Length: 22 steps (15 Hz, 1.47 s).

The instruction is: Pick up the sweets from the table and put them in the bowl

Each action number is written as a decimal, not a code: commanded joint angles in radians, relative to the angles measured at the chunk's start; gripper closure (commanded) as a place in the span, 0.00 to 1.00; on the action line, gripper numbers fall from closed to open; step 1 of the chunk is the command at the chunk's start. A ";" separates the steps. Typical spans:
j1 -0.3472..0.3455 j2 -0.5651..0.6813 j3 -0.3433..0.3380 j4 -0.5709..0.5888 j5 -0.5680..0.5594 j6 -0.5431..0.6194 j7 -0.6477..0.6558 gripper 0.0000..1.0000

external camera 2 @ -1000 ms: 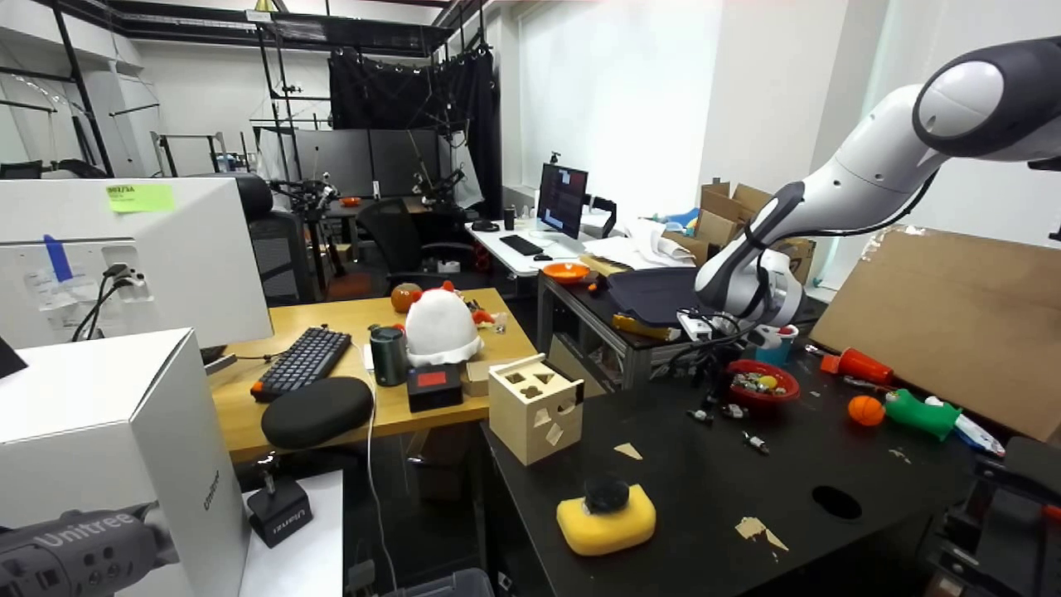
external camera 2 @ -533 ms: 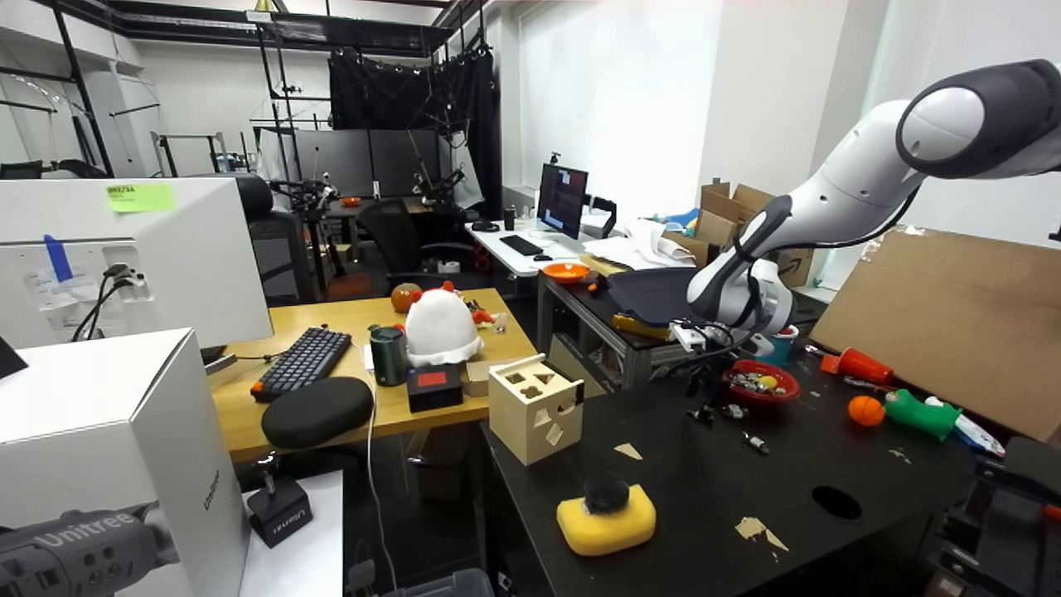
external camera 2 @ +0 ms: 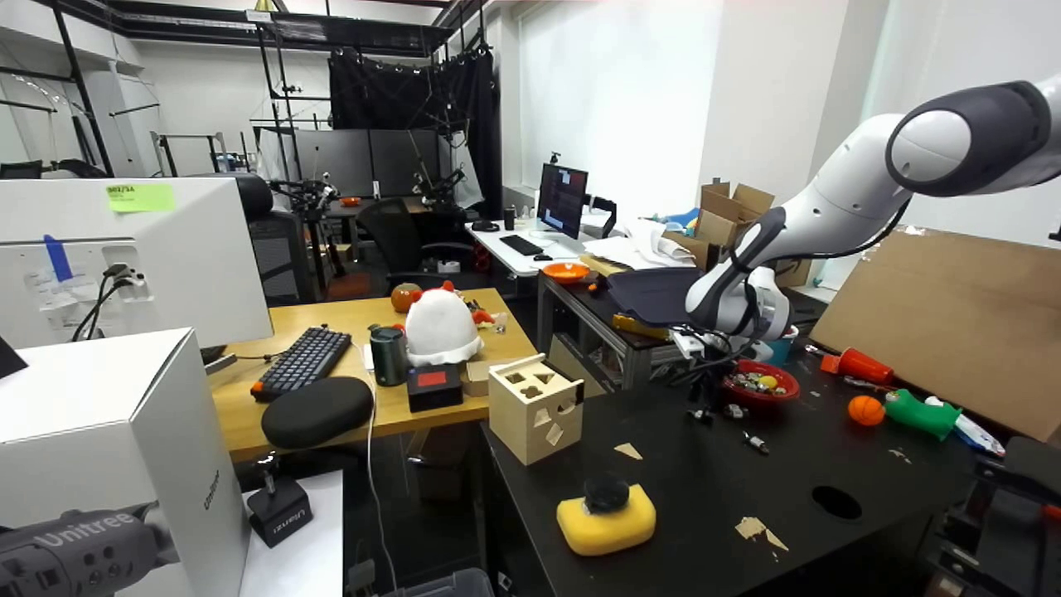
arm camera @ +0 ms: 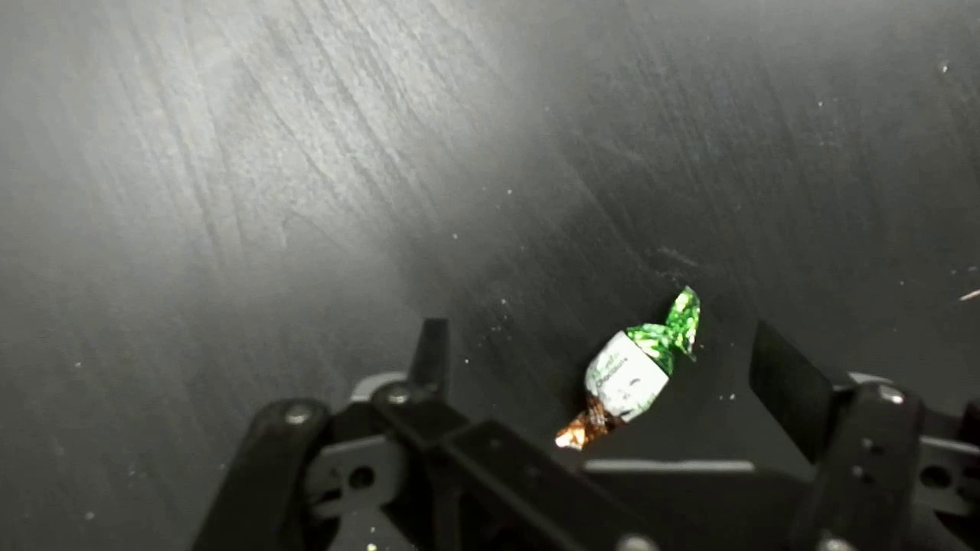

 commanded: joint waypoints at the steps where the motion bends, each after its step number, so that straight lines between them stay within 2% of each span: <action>1: 0.024 0.019 -0.030 0.038 -0.005 -0.038 0.046 0.00; 3: 0.039 0.025 -0.046 0.042 -0.013 -0.039 0.073 0.00; 4: 0.049 0.028 -0.057 0.043 -0.018 -0.040 0.086 0.25; 6: 0.064 0.033 -0.073 0.045 -0.028 -0.039 0.118 0.34; 10: 0.080 0.038 -0.089 0.052 -0.043 -0.039 0.158 0.66; 14: 0.084 0.019 -0.076 0.032 -0.044 -0.027 0.145 0.95; 15: 0.088 0.011 -0.074 0.023 -0.044 -0.023 0.141 0.98; 16: 0.093 0.000 -0.069 0.010 -0.044 -0.016 0.134 0.94; 22: 0.130 -0.077 -0.017 -0.058 -0.053 0.025 0.060 0.94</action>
